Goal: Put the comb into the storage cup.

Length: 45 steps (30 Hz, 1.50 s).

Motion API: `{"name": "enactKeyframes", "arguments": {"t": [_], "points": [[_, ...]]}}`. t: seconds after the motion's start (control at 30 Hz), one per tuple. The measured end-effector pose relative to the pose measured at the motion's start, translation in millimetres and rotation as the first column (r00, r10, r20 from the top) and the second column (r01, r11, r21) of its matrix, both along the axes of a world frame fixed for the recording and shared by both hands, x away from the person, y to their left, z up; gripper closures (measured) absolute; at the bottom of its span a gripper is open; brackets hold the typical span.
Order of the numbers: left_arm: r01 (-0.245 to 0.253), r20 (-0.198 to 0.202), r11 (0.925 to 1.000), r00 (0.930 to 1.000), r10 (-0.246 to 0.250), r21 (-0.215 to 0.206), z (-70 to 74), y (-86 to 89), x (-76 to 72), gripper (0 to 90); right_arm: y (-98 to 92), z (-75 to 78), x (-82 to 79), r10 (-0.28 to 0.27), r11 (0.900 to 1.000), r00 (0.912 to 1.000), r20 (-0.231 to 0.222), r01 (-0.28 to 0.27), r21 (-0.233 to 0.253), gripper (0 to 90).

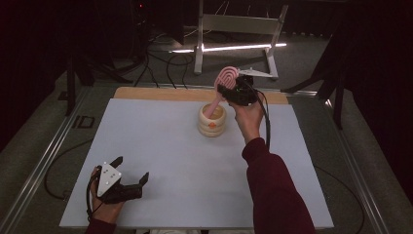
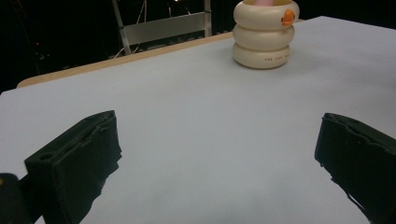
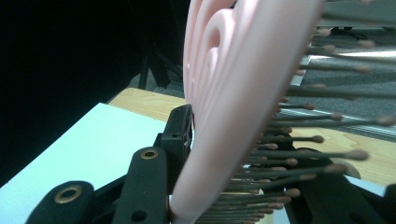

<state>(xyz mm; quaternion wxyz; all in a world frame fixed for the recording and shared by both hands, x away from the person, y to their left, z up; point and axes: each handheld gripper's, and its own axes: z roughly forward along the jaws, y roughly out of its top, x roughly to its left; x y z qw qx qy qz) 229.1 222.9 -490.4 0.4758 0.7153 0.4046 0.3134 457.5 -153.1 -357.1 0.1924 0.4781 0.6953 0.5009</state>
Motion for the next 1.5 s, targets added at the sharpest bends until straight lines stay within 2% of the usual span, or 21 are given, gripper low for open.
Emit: {"name": "enactKeyframes", "arguments": {"t": [1.27, 1.5], "points": [[0.003, -0.001, 1.0000, 1.0000, -0.003, -0.001, -0.3, -0.1, -0.1, 0.9, 7.7, -14.8, 4.6, -0.007, 1.000, 0.9998, -0.019, 0.006, -0.025, 62.9], [0.003, -0.001, 1.0000, 1.0000, -0.003, 0.000, -0.2, -0.1, -0.3, 0.9, 11.9, -18.6, 3.7, -0.003, 0.998, 0.9999, -0.012, 0.002, -0.062, 62.9]]}}
